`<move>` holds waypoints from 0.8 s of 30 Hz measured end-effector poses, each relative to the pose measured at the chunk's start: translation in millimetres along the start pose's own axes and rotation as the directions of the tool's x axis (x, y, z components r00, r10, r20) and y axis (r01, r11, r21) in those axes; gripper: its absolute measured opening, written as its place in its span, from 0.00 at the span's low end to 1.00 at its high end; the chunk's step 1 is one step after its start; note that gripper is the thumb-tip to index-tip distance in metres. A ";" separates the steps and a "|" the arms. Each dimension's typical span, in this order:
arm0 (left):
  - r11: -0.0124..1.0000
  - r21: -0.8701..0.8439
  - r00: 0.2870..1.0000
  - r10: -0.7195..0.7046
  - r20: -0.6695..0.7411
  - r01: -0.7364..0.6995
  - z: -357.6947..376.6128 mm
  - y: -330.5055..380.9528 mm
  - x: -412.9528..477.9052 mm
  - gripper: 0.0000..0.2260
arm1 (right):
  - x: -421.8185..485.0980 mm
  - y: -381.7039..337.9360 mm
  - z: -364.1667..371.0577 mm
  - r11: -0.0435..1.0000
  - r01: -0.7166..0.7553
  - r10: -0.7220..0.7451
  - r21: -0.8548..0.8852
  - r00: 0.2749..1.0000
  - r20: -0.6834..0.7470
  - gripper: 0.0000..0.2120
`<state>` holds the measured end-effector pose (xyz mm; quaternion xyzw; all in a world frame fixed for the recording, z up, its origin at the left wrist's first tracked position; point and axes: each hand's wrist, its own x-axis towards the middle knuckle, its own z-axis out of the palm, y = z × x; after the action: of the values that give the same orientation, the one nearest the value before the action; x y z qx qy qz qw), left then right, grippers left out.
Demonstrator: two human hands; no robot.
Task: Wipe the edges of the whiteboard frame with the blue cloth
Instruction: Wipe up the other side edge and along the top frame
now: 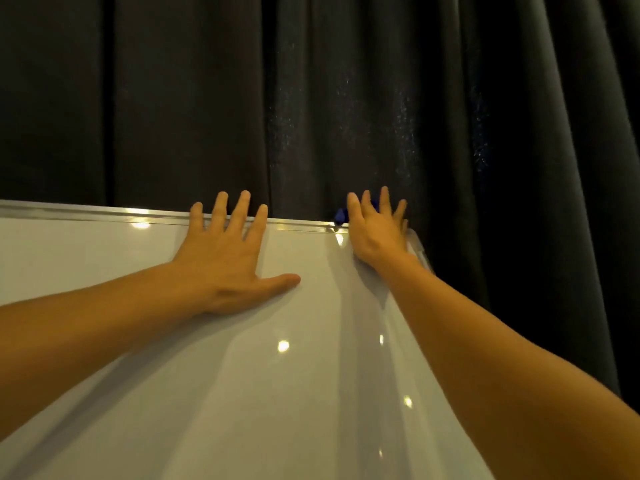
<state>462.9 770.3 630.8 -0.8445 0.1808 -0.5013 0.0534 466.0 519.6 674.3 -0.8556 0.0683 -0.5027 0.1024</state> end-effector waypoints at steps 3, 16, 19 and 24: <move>1.000 -0.018 1.000 -0.016 -0.021 0.016 4.6 13.0 2.2 0.55 | -16.4 -49.1 16.3 0.966 0.257 -0.255 0.039 0.965 -0.056 0.27; 0.998 -0.015 0.998 0.058 -0.033 -0.058 20.2 61.4 9.8 0.56 | -2.0 45.2 -0.8 0.993 0.002 -0.002 0.116 1.000 -0.004 0.25; 1.000 -0.013 0.998 0.020 -0.059 -0.021 20.4 78.4 14.5 0.58 | -20.1 0.6 17.7 0.956 0.222 -0.208 0.190 0.974 -0.090 0.25; 1.000 0.000 0.999 0.003 -0.040 -0.003 19.3 72.8 11.8 0.59 | -10.1 13.9 15.7 0.940 0.329 -0.319 0.086 0.941 -0.116 0.23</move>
<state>466.3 696.7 611.3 -0.8341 0.1834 -0.5178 0.0505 474.6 510.1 654.9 -0.8222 -0.0947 -0.5581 0.0591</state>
